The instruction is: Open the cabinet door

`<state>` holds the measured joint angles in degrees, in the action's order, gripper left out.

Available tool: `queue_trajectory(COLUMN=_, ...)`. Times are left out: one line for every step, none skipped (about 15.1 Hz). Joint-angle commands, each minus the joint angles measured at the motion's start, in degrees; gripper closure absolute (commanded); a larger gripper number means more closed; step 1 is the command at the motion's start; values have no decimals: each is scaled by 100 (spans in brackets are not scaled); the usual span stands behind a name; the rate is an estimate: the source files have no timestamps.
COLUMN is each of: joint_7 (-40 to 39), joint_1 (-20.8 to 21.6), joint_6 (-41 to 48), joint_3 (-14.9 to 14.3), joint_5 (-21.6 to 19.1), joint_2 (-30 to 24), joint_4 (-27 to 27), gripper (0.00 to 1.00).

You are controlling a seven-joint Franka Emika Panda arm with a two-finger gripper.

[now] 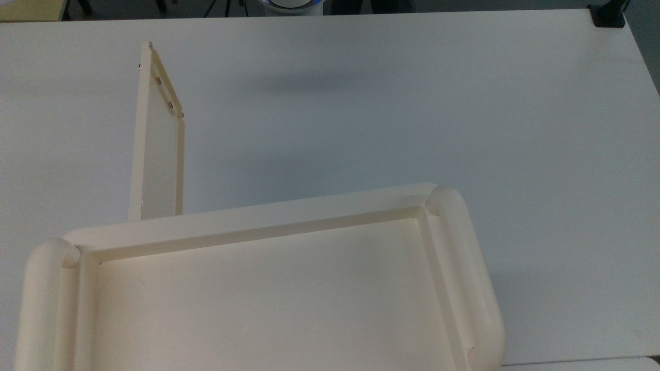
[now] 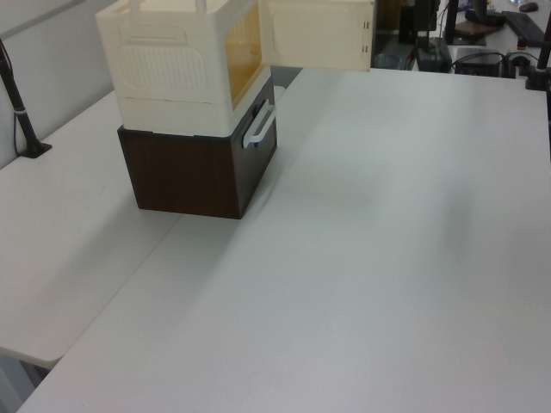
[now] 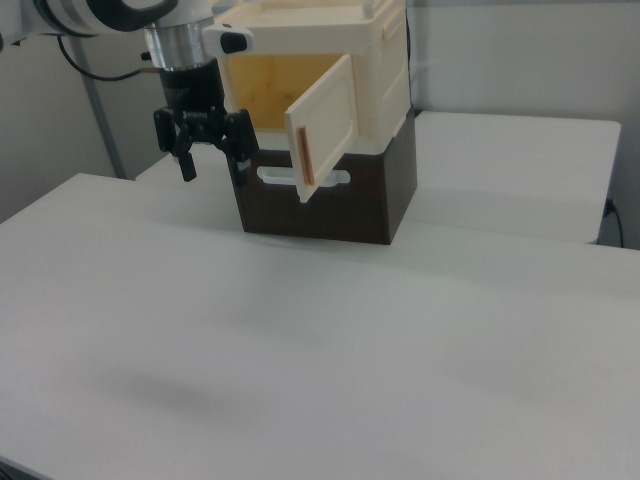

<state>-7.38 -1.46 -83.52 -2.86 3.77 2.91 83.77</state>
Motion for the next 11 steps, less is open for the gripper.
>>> queue_trajectory(joint_7=-97, joint_1=-91, joint_6=29, joint_3=-4, joint_5=-105, joint_2=-98, joint_4=139, gripper=0)
queue_trajectory(joint_7=-97, joint_1=-100, joint_6=29, joint_3=-4, joint_5=-105, joint_2=-107, joint_4=131, gripper=0)
queue_trajectory(joint_7=-97, joint_1=-117, joint_6=46, joint_3=-13, joint_5=-105, joint_2=-115, joint_4=131, gripper=0)
queue_trajectory(joint_7=-89, joint_1=-117, joint_6=47, joint_3=-4, joint_5=-105, joint_2=-115, joint_4=139, gripper=0)
queue_trajectory(joint_7=-80, joint_1=-117, joint_6=38, joint_3=-4, joint_5=-105, joint_2=-107, joint_4=148, gripper=0)
queue_trajectory(joint_7=-62, joint_1=-117, joint_6=29, joint_3=-4, joint_5=-105, joint_2=-98, joint_4=148, gripper=0)
queue_trajectory(joint_7=-71, joint_1=-117, joint_6=20, joint_3=-13, joint_5=-105, joint_2=-89, joint_4=148, gripper=0)
queue_trajectory(joint_7=-71, joint_1=-117, joint_6=29, joint_3=-13, joint_5=-96, joint_2=-89, joint_4=148, gripper=0)
queue_trajectory(joint_7=-62, joint_1=-109, joint_6=29, joint_3=-13, joint_5=-96, joint_2=-80, joint_4=157, gripper=0)
queue_trajectory(joint_7=-62, joint_1=-91, joint_6=20, joint_3=-13, joint_5=-96, joint_2=-80, joint_4=166, gripper=0)
queue_trajectory(joint_7=-62, joint_1=-82, joint_6=29, joint_3=-13, joint_5=-96, joint_2=-72, joint_4=166, gripper=0)
